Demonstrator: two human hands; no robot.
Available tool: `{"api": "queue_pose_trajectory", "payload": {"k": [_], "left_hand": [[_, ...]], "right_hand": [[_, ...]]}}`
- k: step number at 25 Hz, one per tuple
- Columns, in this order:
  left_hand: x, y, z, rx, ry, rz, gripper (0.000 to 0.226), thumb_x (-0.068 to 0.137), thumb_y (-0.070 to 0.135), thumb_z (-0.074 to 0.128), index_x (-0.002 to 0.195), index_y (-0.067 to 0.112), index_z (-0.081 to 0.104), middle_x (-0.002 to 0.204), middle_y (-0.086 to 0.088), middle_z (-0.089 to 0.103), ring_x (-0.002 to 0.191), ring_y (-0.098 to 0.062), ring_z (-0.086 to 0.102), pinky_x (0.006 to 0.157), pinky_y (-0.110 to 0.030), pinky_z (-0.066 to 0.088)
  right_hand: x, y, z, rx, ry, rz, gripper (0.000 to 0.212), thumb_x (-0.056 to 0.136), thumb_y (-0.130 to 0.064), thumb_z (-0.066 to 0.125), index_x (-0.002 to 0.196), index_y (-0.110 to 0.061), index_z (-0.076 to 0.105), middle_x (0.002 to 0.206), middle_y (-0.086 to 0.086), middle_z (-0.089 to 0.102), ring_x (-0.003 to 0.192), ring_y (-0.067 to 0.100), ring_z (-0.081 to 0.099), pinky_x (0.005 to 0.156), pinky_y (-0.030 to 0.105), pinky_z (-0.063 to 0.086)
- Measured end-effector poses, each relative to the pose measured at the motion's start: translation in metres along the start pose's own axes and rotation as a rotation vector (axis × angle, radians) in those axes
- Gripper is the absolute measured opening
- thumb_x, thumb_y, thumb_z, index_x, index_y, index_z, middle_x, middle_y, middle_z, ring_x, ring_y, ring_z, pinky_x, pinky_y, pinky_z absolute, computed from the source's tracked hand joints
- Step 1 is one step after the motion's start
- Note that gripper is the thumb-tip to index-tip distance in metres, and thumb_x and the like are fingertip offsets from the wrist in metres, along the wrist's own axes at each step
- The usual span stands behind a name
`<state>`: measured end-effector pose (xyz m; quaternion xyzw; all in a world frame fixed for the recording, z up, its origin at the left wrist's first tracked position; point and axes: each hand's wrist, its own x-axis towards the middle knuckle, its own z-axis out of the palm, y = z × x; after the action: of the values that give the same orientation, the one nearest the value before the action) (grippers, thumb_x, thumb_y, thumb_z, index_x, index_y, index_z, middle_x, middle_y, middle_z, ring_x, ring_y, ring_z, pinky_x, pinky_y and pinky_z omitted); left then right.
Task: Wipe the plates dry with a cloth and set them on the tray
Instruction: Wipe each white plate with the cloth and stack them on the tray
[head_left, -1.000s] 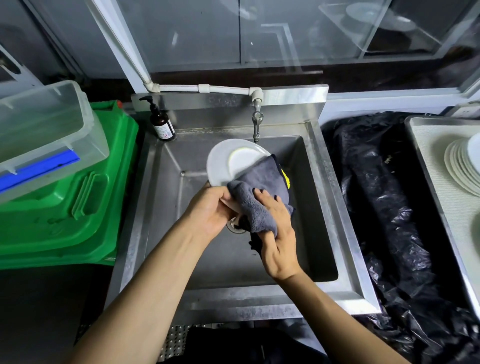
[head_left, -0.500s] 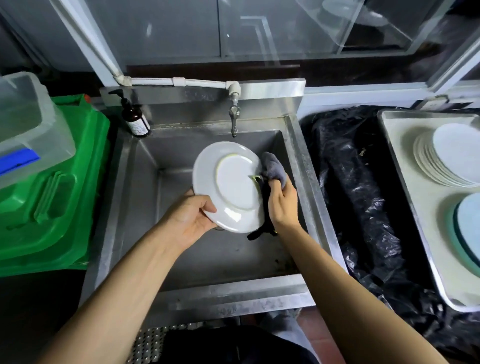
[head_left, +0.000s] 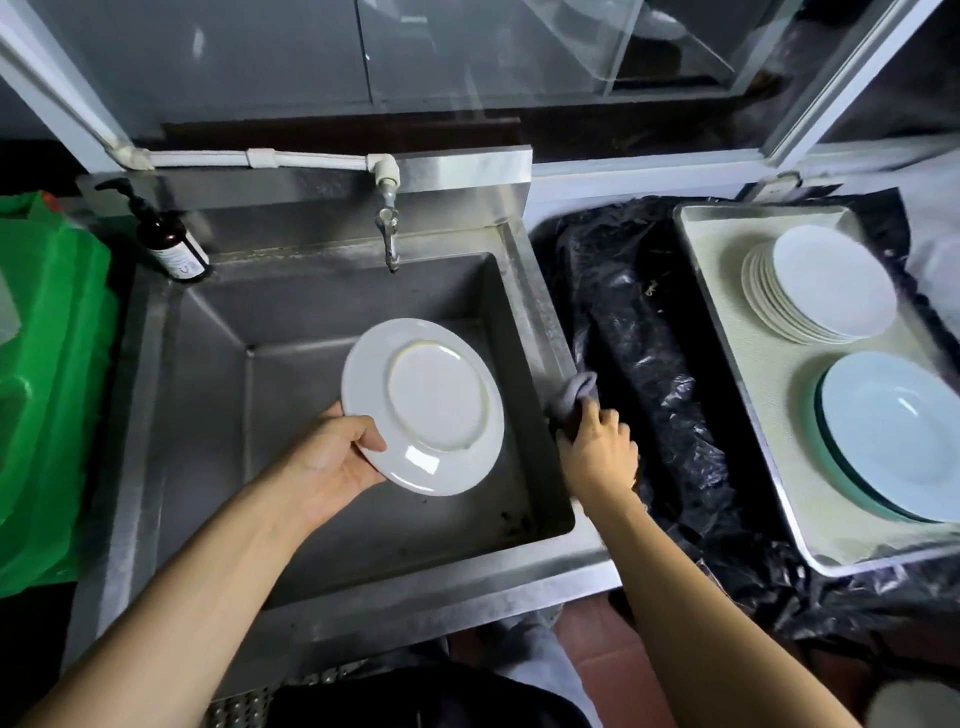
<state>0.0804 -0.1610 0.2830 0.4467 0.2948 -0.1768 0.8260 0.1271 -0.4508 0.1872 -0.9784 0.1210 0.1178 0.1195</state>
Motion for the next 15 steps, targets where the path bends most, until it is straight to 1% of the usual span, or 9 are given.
{"api": "queue_pose_trajectory", "payload": {"k": [1, 2, 3, 4, 6, 8, 10, 12, 15], "left_hand": [[0.0, -0.001, 0.002, -0.007, -0.001, -0.005, 0.066, 0.052, -0.009, 0.05, 0.107, 0.021, 0.071, 0.111, -0.011, 0.073, 0.102, -0.034, 0.069, 0.069, -0.045, 0.06], [0.0, -0.001, 0.003, -0.011, -0.001, -0.01, 0.064, 0.051, -0.009, 0.05, 0.105, 0.02, 0.071, 0.111, -0.011, 0.073, 0.099, -0.033, 0.07, 0.069, -0.045, 0.059], [0.0, -0.001, 0.005, -0.02, 0.002, -0.015, 0.064, 0.052, -0.008, 0.05, 0.106, 0.018, 0.07, 0.111, -0.012, 0.073, 0.098, -0.033, 0.071, 0.069, -0.044, 0.059], [-0.001, 0.0, 0.006, -0.041, 0.009, -0.023, 0.064, 0.053, -0.009, 0.05, 0.109, 0.016, 0.068, 0.11, -0.011, 0.074, 0.096, -0.032, 0.072, 0.069, -0.044, 0.06], [-0.001, 0.003, 0.008, -0.108, 0.024, -0.038, 0.065, 0.056, -0.01, 0.048, 0.115, 0.012, 0.063, 0.108, -0.011, 0.076, 0.092, -0.03, 0.075, 0.069, -0.043, 0.06], [-0.002, 0.009, 0.009, -0.175, 0.031, -0.041, 0.066, 0.06, -0.011, 0.047, 0.122, 0.007, 0.06, 0.11, -0.013, 0.075, 0.094, -0.032, 0.074, 0.071, -0.045, 0.061], [-0.003, 0.015, 0.01, -0.217, 0.038, -0.047, 0.067, 0.063, -0.011, 0.045, 0.127, 0.004, 0.057, 0.116, -0.017, 0.073, 0.101, -0.035, 0.072, 0.079, -0.051, 0.061], [-0.004, 0.02, 0.01, -0.244, 0.051, -0.061, 0.068, 0.065, -0.01, 0.042, 0.131, 0.004, 0.054, 0.123, -0.018, 0.07, 0.108, -0.036, 0.07, 0.088, -0.053, 0.058], [-0.003, 0.027, 0.008, -0.311, 0.052, -0.067, 0.061, 0.069, -0.008, 0.041, 0.126, 0.005, 0.056, 0.122, -0.017, 0.068, 0.109, -0.034, 0.067, 0.081, -0.047, 0.061]], "right_hand": [[-0.004, 0.009, 0.006, -0.065, -0.115, 0.013, 0.071, 0.097, -0.042, 0.058, 0.157, -0.019, 0.029, 0.149, 0.014, 0.043, 0.137, 0.036, 0.042, 0.109, 0.047, 0.036], [-0.007, 0.015, 0.01, -0.099, -0.166, 0.014, 0.076, 0.095, -0.042, 0.059, 0.159, -0.021, 0.024, 0.155, 0.012, 0.036, 0.143, 0.033, 0.035, 0.115, 0.046, 0.032], [-0.009, 0.016, 0.012, -0.106, -0.15, 0.0, 0.079, 0.094, -0.042, 0.06, 0.16, -0.021, 0.022, 0.159, 0.011, 0.032, 0.147, 0.032, 0.031, 0.119, 0.044, 0.028], [-0.011, 0.013, 0.01, -0.081, -0.09, -0.039, 0.081, 0.094, -0.041, 0.061, 0.161, -0.02, 0.021, 0.161, 0.011, 0.031, 0.148, 0.031, 0.029, 0.12, 0.042, 0.026], [-0.018, -0.004, 0.002, 0.081, 0.069, -0.216, 0.079, 0.091, -0.034, 0.068, 0.159, -0.018, 0.03, 0.159, 0.009, 0.037, 0.143, 0.03, 0.037, 0.116, 0.042, 0.03], [-0.028, -0.023, -0.006, 0.294, 0.203, -0.43, 0.069, 0.09, -0.023, 0.074, 0.152, -0.015, 0.045, 0.151, 0.006, 0.05, 0.135, 0.027, 0.048, 0.109, 0.04, 0.035], [-0.036, -0.034, -0.014, 0.424, 0.347, -0.551, 0.053, 0.092, -0.014, 0.074, 0.142, -0.012, 0.058, 0.143, 0.006, 0.059, 0.129, 0.025, 0.055, 0.108, 0.034, 0.035], [-0.038, -0.039, -0.025, 0.479, 0.424, -0.607, 0.043, 0.092, -0.007, 0.074, 0.134, -0.011, 0.064, 0.138, 0.004, 0.064, 0.126, 0.021, 0.058, 0.107, 0.028, 0.034], [-0.036, -0.041, -0.042, 0.46, 0.458, -0.684, 0.04, 0.093, -0.005, 0.071, 0.132, -0.011, 0.066, 0.136, -0.001, 0.065, 0.129, 0.016, 0.057, 0.108, 0.029, 0.035]]}}
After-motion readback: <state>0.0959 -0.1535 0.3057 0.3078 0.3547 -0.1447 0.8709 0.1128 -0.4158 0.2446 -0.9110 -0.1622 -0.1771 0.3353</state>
